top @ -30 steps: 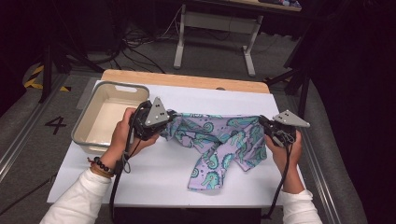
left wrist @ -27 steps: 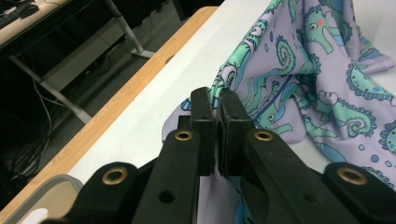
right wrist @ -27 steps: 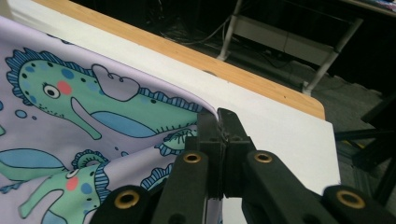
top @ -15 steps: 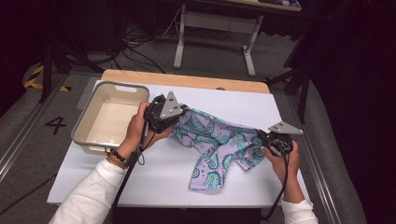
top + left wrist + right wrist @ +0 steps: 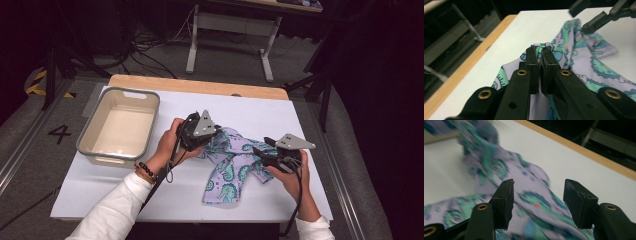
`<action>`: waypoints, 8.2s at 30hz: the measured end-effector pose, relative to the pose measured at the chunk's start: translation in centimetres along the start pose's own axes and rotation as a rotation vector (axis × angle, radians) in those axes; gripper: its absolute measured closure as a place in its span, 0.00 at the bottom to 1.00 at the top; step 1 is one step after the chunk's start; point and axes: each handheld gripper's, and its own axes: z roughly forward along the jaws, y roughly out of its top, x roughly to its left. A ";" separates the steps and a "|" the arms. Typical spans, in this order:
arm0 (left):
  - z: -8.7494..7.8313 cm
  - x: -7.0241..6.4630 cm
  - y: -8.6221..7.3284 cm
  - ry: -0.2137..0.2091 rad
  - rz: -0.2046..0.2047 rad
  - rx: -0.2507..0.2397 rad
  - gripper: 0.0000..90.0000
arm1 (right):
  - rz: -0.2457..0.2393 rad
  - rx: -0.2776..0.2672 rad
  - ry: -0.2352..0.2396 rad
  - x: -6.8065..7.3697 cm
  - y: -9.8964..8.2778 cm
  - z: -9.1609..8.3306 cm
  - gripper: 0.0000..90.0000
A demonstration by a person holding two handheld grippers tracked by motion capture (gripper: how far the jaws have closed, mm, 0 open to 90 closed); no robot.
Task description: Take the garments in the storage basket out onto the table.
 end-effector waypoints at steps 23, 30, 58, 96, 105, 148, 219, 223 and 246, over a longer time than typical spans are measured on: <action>-2.4 -1.6 -2.6 -0.008 -0.034 -0.093 0.67 | -0.183 -0.033 0.038 5.7 4.6 6.4 0.98; -2.5 -2.1 -5.0 0.023 -0.074 -0.075 0.46 | -0.022 -0.014 -0.110 1.4 3.1 4.5 0.98; 10.5 1.2 -7.7 -0.050 -0.296 0.246 0.39 | 0.092 0.072 -0.070 -4.1 -3.8 0.7 0.27; 0.4 5.5 -4.1 0.196 -0.131 0.266 0.99 | 0.332 -0.028 -0.291 -8.5 -2.0 -1.7 0.97; 2.5 6.4 -3.4 0.240 -0.127 0.322 0.92 | 0.362 -0.004 -0.314 -9.9 -2.1 -0.2 0.92; 4.9 -0.5 -11.2 -0.008 -0.260 0.254 0.73 | 0.005 0.181 0.205 5.2 -3.8 4.5 0.55; -2.4 -2.9 -10.6 0.006 -0.079 0.180 0.98 | 0.012 0.269 -0.131 -0.6 0.5 5.4 0.97; -2.2 -3.0 -10.6 0.019 -0.068 0.194 0.98 | 0.056 0.254 -0.135 -1.5 -0.5 4.6 0.97; 2.9 -2.3 -9.9 -0.103 -0.272 0.186 0.29 | 0.112 0.108 -0.110 -2.7 -2.3 0.8 0.54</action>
